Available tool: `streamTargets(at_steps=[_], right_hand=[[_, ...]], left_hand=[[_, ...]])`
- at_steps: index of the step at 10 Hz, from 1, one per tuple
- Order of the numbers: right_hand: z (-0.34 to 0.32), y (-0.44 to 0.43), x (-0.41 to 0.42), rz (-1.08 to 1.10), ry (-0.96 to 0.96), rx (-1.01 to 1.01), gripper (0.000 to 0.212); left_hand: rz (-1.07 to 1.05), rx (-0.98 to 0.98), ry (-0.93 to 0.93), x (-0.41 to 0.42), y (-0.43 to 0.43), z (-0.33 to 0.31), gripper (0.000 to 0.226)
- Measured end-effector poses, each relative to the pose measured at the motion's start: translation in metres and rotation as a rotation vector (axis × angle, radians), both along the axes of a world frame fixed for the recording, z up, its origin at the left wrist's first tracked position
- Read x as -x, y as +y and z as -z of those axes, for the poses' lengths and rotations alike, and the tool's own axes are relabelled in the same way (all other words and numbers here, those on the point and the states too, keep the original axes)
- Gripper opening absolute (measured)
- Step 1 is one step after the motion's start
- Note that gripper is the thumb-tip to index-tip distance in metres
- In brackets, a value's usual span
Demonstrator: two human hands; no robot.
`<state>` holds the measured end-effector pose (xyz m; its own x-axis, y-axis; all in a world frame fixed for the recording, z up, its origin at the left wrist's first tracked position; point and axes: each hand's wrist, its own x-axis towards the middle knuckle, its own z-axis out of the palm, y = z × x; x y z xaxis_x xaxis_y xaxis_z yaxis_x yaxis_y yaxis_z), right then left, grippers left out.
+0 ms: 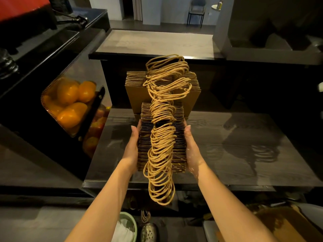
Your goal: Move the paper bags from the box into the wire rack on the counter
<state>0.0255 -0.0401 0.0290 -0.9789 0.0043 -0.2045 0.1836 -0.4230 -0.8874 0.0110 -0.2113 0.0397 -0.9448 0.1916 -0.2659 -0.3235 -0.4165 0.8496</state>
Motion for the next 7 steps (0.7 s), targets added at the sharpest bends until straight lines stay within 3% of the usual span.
streamTargets(at_steps=[1, 3, 7], right_hand=[[-0.003, 0.002, 0.002, 0.001, -0.019, -0.019, 0.072], [-0.002, 0.004, -0.001, -0.018, -0.055, 0.163, 0.061], [-0.014, 0.022, -0.028, -0.014, 0.041, -0.082, 0.082]], left_hand=[[-0.020, -0.022, -0.015, 0.002, -0.001, 0.001, 0.064], [-0.006, -0.029, 0.005, -0.008, -0.004, 0.003, 0.067], [-0.113, -0.058, 0.059, -0.043, -0.007, -0.026, 0.067]])
